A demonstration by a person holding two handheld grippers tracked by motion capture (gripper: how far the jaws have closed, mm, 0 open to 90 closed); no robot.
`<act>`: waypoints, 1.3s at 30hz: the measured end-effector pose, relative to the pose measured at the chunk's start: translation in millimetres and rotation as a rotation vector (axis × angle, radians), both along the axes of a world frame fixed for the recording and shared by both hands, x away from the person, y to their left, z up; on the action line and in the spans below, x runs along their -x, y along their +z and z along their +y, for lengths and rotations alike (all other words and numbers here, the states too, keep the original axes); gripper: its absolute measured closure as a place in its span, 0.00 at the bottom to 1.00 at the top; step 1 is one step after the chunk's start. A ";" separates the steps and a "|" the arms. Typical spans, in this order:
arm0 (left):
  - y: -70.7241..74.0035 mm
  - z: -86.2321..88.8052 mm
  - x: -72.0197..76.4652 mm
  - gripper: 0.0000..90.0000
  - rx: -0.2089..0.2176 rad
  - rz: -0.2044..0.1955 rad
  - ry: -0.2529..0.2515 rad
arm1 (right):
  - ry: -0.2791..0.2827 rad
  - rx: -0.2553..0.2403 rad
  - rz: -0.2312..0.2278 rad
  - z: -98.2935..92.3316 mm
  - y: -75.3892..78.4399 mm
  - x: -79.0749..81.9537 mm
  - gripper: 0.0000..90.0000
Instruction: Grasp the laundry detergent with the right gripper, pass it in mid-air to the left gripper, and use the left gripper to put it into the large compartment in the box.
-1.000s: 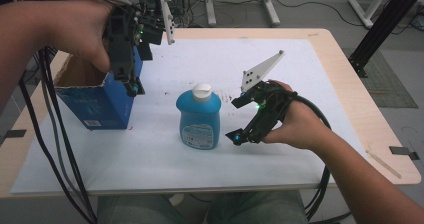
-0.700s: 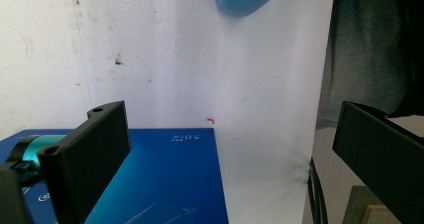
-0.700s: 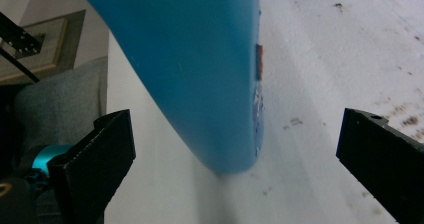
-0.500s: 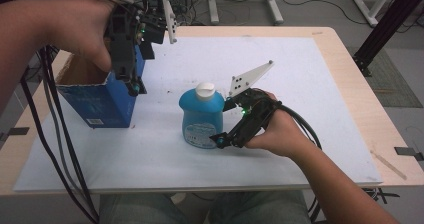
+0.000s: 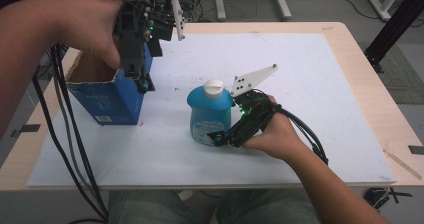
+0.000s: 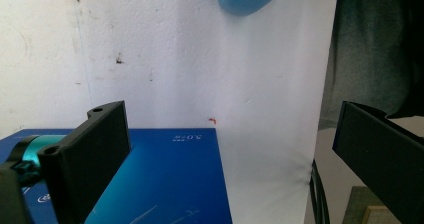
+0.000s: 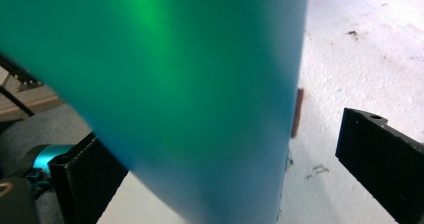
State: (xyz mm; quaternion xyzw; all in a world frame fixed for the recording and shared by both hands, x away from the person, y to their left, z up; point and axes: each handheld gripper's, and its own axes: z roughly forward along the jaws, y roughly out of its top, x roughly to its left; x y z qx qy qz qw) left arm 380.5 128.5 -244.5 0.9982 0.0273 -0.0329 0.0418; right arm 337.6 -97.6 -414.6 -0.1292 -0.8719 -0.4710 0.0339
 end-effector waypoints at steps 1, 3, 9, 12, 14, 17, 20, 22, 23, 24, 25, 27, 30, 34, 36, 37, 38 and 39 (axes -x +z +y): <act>-0.2 0.0 -0.2 0.02 0.001 0.001 0.002 | 0.000 -0.007 -0.001 0.4 -0.3 0.1 0.04; -0.4 -0.2 -0.3 0.02 0.000 0.001 0.003 | -0.002 -0.020 -0.008 1.5 -0.4 1.2 0.04; -0.5 1.4 -0.9 0.02 0.006 0.000 0.009 | 0.004 -0.044 -0.027 2.1 -1.4 3.5 0.12; -0.3 2.4 -1.1 0.02 0.006 -0.001 0.011 | 0.013 -0.061 -0.033 1.9 -1.8 3.5 0.16; 0.0 2.8 -1.1 0.02 0.005 -0.001 0.011 | 0.008 -0.062 -0.036 2.6 -2.4 3.5 0.17; 0.3 3.5 -1.2 0.02 0.006 -0.001 0.009 | 0.009 -0.072 -0.044 2.9 -2.5 3.2 0.18; 0.1 3.6 -1.3 0.02 0.003 0.001 0.011 | 0.008 -0.085 -0.049 2.2 -1.7 3.3 0.21; -0.4 3.5 -1.3 0.02 0.001 0.001 0.012 | 0.005 -0.088 -0.052 2.0 -1.4 3.2 0.22; -0.5 3.3 -1.3 0.02 0.000 0.001 0.012 | 0.003 -0.086 -0.053 2.1 -1.4 3.4 0.22; -0.6 3.2 -1.4 0.02 0.001 0.001 0.011 | 0.003 -0.084 -0.055 2.0 -1.3 3.4 0.26; -0.5 3.0 -1.4 0.02 0.001 0.000 0.010 | 0.006 -0.086 -0.055 1.4 -1.2 3.4 0.27; -0.4 2.7 -1.2 0.02 0.001 0.001 0.011 | 0.003 -0.089 -0.058 1.0 -0.9 3.3 0.27; -0.7 2.6 -1.1 0.02 0.004 0.001 0.010 | 0.002 -0.088 -0.058 1.3 -1.5 2.8 0.28; -1.1 2.8 -1.4 0.02 -0.004 0.003 0.011 | 0.003 -0.100 -0.061 1.8 -1.9 2.7 0.29; -1.5 2.7 -1.4 0.02 -0.006 0.002 0.013 | 0.002 -0.106 -0.068 2.1 -2.2 2.6 0.29; -1.6 2.6 -1.4 0.02 -0.006 0.003 0.013 | 0.002 -0.106 -0.066 2.0 -2.4 2.4 0.30; -1.5 2.4 -1.4 0.02 -0.005 0.004 0.013 | 0.002 -0.108 -0.067 1.9 -2.7 2.3 0.30; -1.3 2.3 -1.4 0.02 -0.005 0.002 0.013 | 0.001 -0.110 -0.067 2.0 -2.8 2.5 0.31</act>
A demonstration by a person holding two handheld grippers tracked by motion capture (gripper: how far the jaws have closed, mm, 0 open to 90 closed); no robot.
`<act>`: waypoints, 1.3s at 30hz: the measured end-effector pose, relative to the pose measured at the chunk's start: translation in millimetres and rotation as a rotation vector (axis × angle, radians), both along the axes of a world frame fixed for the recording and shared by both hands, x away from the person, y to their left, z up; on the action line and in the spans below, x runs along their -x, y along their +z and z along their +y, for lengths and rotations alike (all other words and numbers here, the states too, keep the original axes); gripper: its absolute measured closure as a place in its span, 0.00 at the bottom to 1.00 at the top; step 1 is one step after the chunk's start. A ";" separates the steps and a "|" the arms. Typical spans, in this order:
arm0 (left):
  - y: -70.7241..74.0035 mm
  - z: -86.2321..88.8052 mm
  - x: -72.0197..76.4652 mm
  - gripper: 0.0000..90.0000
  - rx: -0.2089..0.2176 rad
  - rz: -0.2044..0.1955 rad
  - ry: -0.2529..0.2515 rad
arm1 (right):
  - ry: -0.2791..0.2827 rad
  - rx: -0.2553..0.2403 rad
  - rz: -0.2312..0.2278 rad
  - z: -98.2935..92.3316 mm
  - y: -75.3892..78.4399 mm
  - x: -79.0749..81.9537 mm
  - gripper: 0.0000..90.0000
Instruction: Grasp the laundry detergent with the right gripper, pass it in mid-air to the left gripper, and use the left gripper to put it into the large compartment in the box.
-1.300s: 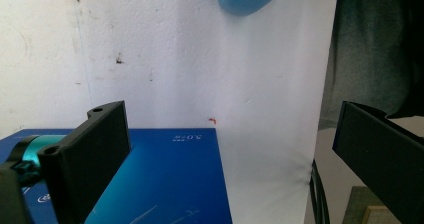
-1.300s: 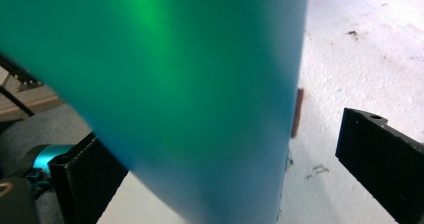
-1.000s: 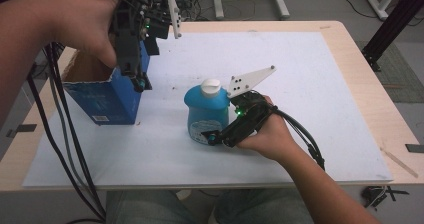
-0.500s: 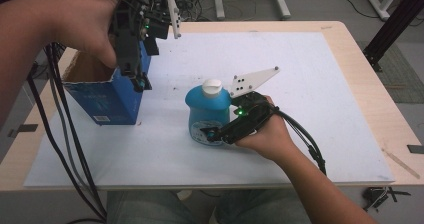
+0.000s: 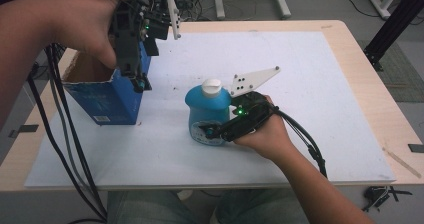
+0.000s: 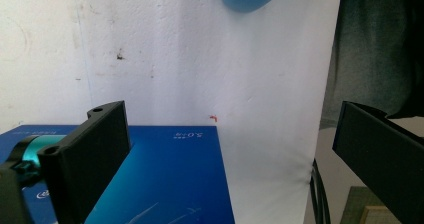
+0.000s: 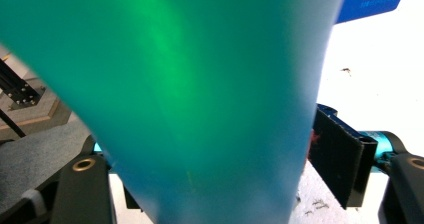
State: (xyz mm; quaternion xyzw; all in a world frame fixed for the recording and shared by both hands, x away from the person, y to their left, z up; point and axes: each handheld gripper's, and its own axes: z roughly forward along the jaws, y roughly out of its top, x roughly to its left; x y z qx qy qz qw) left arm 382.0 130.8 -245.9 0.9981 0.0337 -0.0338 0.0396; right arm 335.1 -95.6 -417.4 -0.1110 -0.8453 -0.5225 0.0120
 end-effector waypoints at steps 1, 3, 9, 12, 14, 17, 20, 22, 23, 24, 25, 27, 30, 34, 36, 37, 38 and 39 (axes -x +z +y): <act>0.0 -0.2 0.1 0.02 0.000 0.001 0.001 | 0.002 0.000 -0.001 -0.2 0.0 0.1 0.31; -0.4 -0.5 -0.2 0.02 -0.002 0.001 -0.002 | 0.003 -0.001 -0.001 -0.2 -0.2 0.3 0.31; -2.3 -2.1 -0.1 0.02 -0.003 0.001 -0.003 | 0.000 -0.011 -0.014 -0.3 -1.0 0.7 0.35; -2.0 -3.0 -0.1 0.02 -0.008 0.002 -0.005 | 0.006 -0.014 -0.023 0.0 -1.2 1.1 0.37; -2.0 -3.2 -0.2 0.02 -0.011 0.003 -0.008 | 0.005 -0.015 -0.023 0.0 -1.1 1.7 0.38; -2.3 -3.3 0.3 0.02 -0.009 0.003 -0.007 | 0.010 -0.019 -0.030 -0.1 -1.1 2.2 0.39; -2.0 -3.6 1.0 0.02 -0.009 0.003 -0.005 | 0.013 -0.036 -0.040 0.0 -1.4 3.5 0.43; -1.9 -3.5 1.0 0.02 -0.010 -0.001 -0.007 | 0.014 -0.040 -0.057 0.5 -1.3 4.9 0.46; -2.0 -3.4 1.0 0.02 -0.009 0.000 -0.005 | 0.010 -0.039 -0.077 0.7 -0.9 5.8 0.47; -2.0 -3.2 0.8 0.02 -0.011 0.001 -0.007 | 0.008 -0.039 -0.079 0.9 -0.8 6.4 0.48; -2.0 -2.9 0.9 0.02 -0.012 -0.001 -0.003 | 0.008 -0.037 -0.089 0.5 -0.5 6.9 0.49; -2.5 -2.5 1.1 0.02 -0.008 0.000 -0.001 | 0.004 -0.036 -0.103 0.0 0.4 7.1 0.50; -1.7 -3.2 2.7 0.02 -0.008 -0.004 -0.006 | 0.007 -0.035 -0.106 -0.8 0.7 6.7 0.51; 0.1 -5.8 6.8 0.02 0.003 -0.006 -0.011 | 0.005 -0.026 -0.116 -0.8 2.1 7.4 0.52; 1.0 -7.4 8.2 0.02 0.006 -0.007 -0.016 | 0.003 -0.020 -0.125 -1.0 4.1 8.1 0.52; 1.4 -8.5 9.3 0.02 0.008 -0.006 -0.017 | 0.004 -0.024 -0.123 -1.8 5.6 8.0 0.52; 2.0 -9.6 10.2 0.02 0.008 -0.004 -0.021 | 0.003 -0.029 -0.123 -2.6 7.6 8.1 0.52; 2.3 -10.9 11.2 0.02 0.012 -0.005 -0.022 | 0.003 -0.032 -0.125 -3.0 10.1 8.1 0.52</act>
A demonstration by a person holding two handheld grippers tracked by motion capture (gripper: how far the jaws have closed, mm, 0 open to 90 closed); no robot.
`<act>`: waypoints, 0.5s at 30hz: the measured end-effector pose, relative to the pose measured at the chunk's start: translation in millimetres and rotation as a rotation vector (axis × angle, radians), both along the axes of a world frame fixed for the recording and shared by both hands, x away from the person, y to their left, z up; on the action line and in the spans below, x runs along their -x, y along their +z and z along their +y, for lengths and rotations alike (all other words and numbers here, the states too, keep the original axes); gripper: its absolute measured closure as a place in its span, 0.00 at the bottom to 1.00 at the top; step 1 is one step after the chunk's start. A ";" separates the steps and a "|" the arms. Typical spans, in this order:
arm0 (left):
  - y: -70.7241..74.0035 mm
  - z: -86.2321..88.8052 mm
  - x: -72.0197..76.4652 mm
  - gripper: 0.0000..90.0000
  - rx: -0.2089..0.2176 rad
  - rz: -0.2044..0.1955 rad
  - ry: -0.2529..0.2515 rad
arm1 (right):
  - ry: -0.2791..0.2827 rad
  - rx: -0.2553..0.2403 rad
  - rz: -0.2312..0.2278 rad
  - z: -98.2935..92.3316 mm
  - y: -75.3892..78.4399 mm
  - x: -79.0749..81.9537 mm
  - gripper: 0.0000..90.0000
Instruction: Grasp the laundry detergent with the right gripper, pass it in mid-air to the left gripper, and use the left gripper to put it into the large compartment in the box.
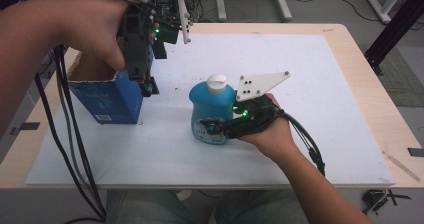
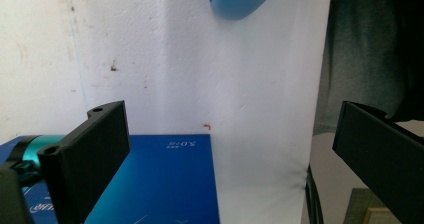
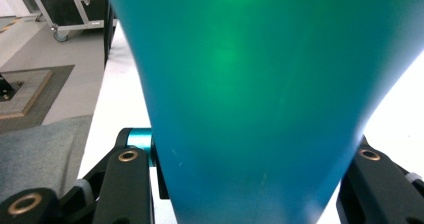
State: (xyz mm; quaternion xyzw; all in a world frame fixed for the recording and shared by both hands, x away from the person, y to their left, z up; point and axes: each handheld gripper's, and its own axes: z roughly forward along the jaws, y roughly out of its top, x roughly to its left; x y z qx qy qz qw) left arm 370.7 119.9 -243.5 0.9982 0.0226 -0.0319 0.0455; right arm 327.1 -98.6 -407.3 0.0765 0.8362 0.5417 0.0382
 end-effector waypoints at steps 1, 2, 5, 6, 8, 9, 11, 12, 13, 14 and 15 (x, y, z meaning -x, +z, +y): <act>1.1 -1.5 1.1 0.02 0.000 -0.005 -0.004 | 0.003 0.003 -0.001 -0.1 2.8 -0.1 0.52; 1.7 -2.6 1.5 0.02 0.001 -0.007 -0.010 | 0.006 0.007 -0.011 0.0 6.3 -0.3 0.52; 4.4 -7.0 4.4 0.02 0.010 -0.007 -0.013 | 0.016 0.022 -0.015 0.5 14.1 -1.2 0.52; 5.4 -8.5 5.6 0.02 0.014 -0.008 -0.015 | 0.022 0.028 -0.015 0.6 16.8 -1.5 0.52; 7.6 -11.5 7.1 0.02 0.015 -0.002 -0.016 | 0.034 0.036 -0.015 1.4 22.2 -1.8 0.52; 8.5 -12.8 8.1 0.02 0.019 -0.002 -0.017 | 0.042 0.041 -0.022 1.8 24.7 -2.2 0.52; 10.7 -15.7 9.9 0.02 0.022 -0.010 -0.019 | 0.056 0.048 -0.020 3.4 29.8 -1.9 0.52; 11.7 -16.9 10.5 0.02 0.021 -0.014 -0.030 | 0.060 0.052 -0.019 4.5 32.2 -1.3 0.52; 12.6 -18.9 11.8 0.02 0.023 -0.017 -0.037 | 0.068 0.057 -0.020 5.5 34.3 -1.5 0.52; 13.3 -20.2 12.6 0.02 0.023 -0.015 -0.039 | 0.076 0.063 -0.018 7.0 37.2 -2.0 0.52; 13.8 -21.4 13.5 0.02 0.024 -0.011 -0.038 | 0.079 0.065 -0.013 7.8 38.9 -2.3 0.52</act>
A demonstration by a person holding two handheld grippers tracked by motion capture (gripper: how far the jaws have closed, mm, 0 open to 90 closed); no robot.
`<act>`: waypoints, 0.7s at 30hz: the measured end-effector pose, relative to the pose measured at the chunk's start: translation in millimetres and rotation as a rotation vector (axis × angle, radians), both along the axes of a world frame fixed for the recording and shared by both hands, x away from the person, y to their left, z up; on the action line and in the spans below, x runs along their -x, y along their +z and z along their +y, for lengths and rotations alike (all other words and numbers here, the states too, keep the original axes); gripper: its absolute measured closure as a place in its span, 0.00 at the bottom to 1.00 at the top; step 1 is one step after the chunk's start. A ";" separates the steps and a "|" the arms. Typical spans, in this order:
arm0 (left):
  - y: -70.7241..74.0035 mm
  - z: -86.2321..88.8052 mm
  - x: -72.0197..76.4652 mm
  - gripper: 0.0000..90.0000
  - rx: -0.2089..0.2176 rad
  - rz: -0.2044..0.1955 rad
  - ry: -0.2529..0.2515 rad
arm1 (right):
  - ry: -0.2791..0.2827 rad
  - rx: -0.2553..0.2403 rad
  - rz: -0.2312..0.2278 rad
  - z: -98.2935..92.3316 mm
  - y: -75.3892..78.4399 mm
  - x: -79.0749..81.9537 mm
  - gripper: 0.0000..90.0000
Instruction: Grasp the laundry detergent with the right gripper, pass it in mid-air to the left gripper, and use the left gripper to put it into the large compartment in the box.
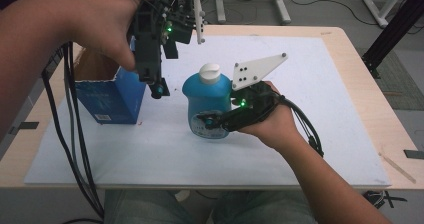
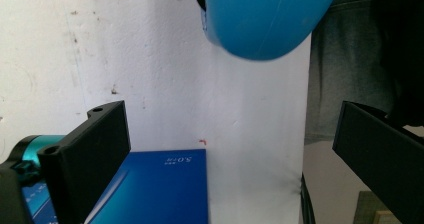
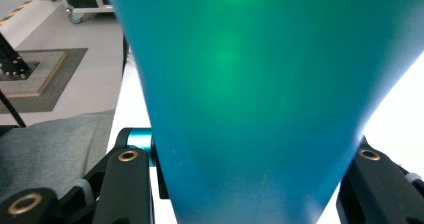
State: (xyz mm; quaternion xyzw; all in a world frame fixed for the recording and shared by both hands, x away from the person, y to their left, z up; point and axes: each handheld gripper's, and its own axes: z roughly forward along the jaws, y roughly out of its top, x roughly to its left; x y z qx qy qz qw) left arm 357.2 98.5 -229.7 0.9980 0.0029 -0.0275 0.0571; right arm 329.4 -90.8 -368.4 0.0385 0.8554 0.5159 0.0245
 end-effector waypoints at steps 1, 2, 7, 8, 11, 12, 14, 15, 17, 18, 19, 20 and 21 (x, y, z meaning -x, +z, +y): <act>0.7 -1.3 0.4 0.02 0.000 0.002 -0.006 | 0.004 0.000 0.000 0.9 1.5 -0.6 0.52; 1.3 -2.6 1.3 0.02 0.001 0.005 -0.003 | 0.006 -0.001 0.004 1.7 3.1 -1.1 0.52; 5.4 -10.4 4.7 0.02 0.002 0.000 -0.013 | 0.023 0.006 0.003 7.1 11.2 -2.5 0.52; 6.0 -12.1 5.4 0.02 0.001 -0.002 -0.017 | 0.024 0.007 0.000 8.4 12.9 -2.9 0.52; 7.4 -16.8 6.8 0.02 0.003 0.003 -0.015 | 0.029 0.006 0.005 11.8 17.6 -3.6 0.52; 8.0 -18.4 7.5 0.02 0.000 0.002 -0.012 | 0.031 0.003 0.007 13.0 19.1 -3.9 0.52; 9.0 -21.4 8.2 0.02 0.000 0.005 -0.010 | 0.033 0.003 0.006 15.1 22.1 -4.7 0.52; 9.7 -22.8 8.4 0.02 0.000 0.006 -0.010 | 0.034 0.001 0.011 16.3 23.6 -5.3 0.52; 10.7 -25.4 9.5 0.02 0.005 0.004 -0.007 | 0.038 0.001 0.012 18.4 26.5 -6.3 0.52; 11.2 -26.6 10.2 0.02 0.006 0.003 -0.004 | 0.038 -0.002 0.012 19.6 27.7 -6.3 0.52; 11.8 -27.9 10.4 0.02 0.006 0.000 -0.007 | 0.041 -0.003 0.014 20.7 28.7 -6.5 0.52; 12.3 -29.1 11.0 0.02 0.007 0.001 -0.008 | 0.047 -0.004 0.020 21.5 29.7 -6.6 0.52; 12.6 -30.2 11.5 0.02 0.011 0.005 -0.005 | 0.048 -0.007 0.021 22.5 30.3 -6.5 0.52</act>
